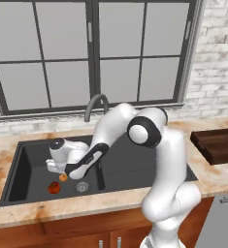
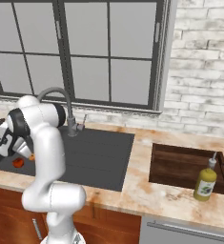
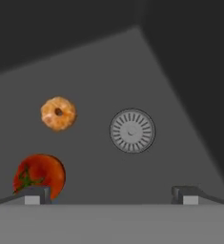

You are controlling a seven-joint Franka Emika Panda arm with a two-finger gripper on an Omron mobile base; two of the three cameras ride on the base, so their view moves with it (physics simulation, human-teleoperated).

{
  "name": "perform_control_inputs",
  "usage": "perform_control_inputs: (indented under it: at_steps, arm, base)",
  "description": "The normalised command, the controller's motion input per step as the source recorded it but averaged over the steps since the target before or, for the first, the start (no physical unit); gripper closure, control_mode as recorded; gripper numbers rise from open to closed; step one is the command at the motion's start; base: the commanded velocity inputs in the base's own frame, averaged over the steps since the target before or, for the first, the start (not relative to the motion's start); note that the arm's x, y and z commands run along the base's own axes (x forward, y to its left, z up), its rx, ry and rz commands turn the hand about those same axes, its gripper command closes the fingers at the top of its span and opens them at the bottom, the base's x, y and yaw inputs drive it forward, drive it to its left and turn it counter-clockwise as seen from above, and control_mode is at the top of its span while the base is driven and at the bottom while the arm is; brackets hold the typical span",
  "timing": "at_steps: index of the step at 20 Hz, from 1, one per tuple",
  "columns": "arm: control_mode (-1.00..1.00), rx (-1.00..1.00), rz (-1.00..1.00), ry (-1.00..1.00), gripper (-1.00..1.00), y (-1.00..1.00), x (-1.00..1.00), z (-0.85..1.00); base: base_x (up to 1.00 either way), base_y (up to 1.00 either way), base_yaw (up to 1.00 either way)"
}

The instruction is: Pick up all produce items and place them in the sink. Turn on the sink faucet to wash them. Then turn the sink off and put them in the tray.

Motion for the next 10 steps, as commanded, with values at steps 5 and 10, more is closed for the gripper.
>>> perform_control_inputs:
  at_steps: [5, 10]
  arm:
    - [-1.0, 0.04, 0.0, -0.02, -1.0, 0.0, 0.37, -0.27]
    - [-1.0, 0.04, 0.0, -0.03, -1.0, 0.0, 0.39, -0.32]
  base:
    - [0.0, 0.0, 0.0]
    - [0.0, 0.0, 0.0]
